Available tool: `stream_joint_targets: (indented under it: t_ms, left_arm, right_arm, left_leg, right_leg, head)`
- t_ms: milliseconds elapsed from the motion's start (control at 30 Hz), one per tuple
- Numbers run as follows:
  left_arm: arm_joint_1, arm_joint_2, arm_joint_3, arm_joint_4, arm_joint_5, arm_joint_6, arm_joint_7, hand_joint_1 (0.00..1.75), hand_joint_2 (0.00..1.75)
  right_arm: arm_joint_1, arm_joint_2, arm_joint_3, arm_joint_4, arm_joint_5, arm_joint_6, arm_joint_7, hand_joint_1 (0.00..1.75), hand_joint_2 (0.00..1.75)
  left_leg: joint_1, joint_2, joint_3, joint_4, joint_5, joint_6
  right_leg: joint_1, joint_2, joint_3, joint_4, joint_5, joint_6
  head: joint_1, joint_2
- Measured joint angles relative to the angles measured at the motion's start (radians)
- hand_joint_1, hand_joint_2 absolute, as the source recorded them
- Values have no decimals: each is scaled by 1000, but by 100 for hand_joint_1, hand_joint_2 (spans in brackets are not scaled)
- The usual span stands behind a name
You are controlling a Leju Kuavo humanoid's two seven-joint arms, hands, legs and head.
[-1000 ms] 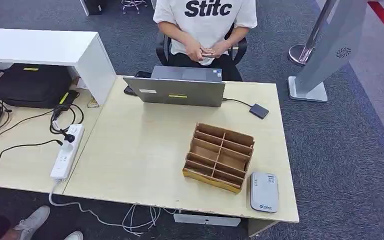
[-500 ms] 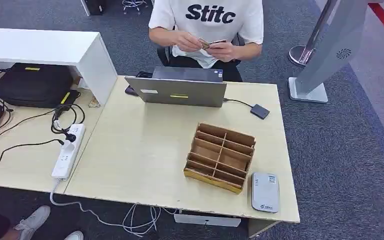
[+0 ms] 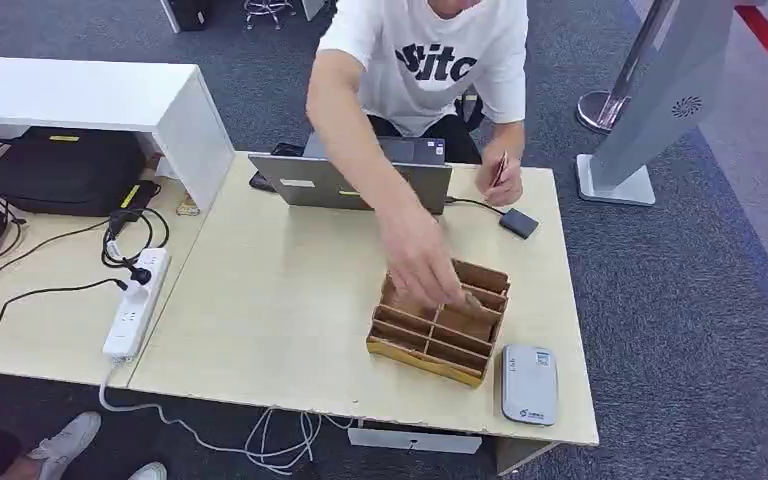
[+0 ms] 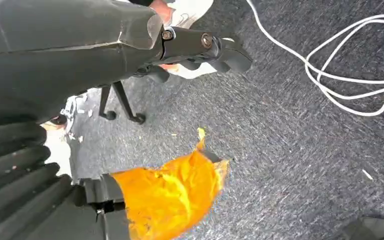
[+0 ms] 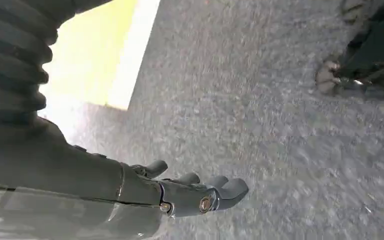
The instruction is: Pass the card to the sensor for recognition and then transmit it.
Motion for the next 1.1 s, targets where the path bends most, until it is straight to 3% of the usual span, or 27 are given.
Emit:
stream_joint_targets:
  t_ms: [67,100,267,300,700,733,800,833,867,900,1100]
  left_arm:
    - [0,1,0,0,0,0,0,0,175]
    - [0,2,0,0,0,0,0,0,0]
    - [0,4,0,0,0,5,-27,0,0]
    - [0,4,0,0,0,3,-32,0,175]
    - [-1,3,-43,0,0,-1,-30,0,175]
    - [-1,3,-45,0,0,-1,-30,0,0]
    - [-1,3,-48,0,0,-1,-31,0,0]
    - [-1,3,-48,0,0,-1,-33,0,175]
    - [-1,3,-49,0,0,-2,-35,0,175]
    - [-1,3,-51,0,0,-3,-40,0,175]
    - [-2,3,-70,0,0,-18,-45,0,175]
  right_arm:
    - [0,2,3,1,13,-23,-20,0,175]
    - [0,3,7,1,16,-28,-25,0,175]
    - [0,7,10,2,24,-33,-22,0,175]
    - [1,7,10,2,24,-33,-18,0,175]
    - [1,8,10,3,31,-33,9,0,175]
    - [1,8,10,3,31,-33,9,0,175]
    - [1,8,10,3,32,-33,6,0,175]
    - [1,8,10,3,33,-33,3,0,175]
    - [1,8,10,3,34,-33,1,0,175]
    - [1,8,10,3,38,-33,0,0,0]
    - [1,8,10,3,39,-28,-4,0,0]
  left_leg:
    - [0,0,0,0,0,0]
    - [0,0,0,0,0,0]
    - [0,0,0,0,0,0]
    - [0,0,0,0,0,0]
    - [0,0,0,0,0,0]
    - [0,0,0,0,0,0]
    - [0,0,0,0,0,0]
    - [0,0,0,0,0,0]
    - [0,0,0,0,0,0]
    - [0,0,0,0,0,0]
    - [0,0,0,0,0,0]
  right_leg:
    - [0,0,0,0,0,0]
    - [0,0,0,0,0,0]
    - [0,0,0,0,0,0]
    - [0,0,0,0,0,0]
    - [0,0,0,0,0,0]
    - [0,0,0,0,0,0]
    - [0,0,0,0,0,0]
    - [0,0,0,0,0,0]
    - [0,0,0,0,0,0]
    - [0,0,0,0,0,0]
    - [0,0,0,0,0,0]
  head:
    - [0,0]
    - [0,0]
    - [0,0]
    - [0,0]
    - [0,0]
    - [0,0]
    - [0,0]
    - [0,0]
    - [0,0]
    - [0,0]
    - [0,0]
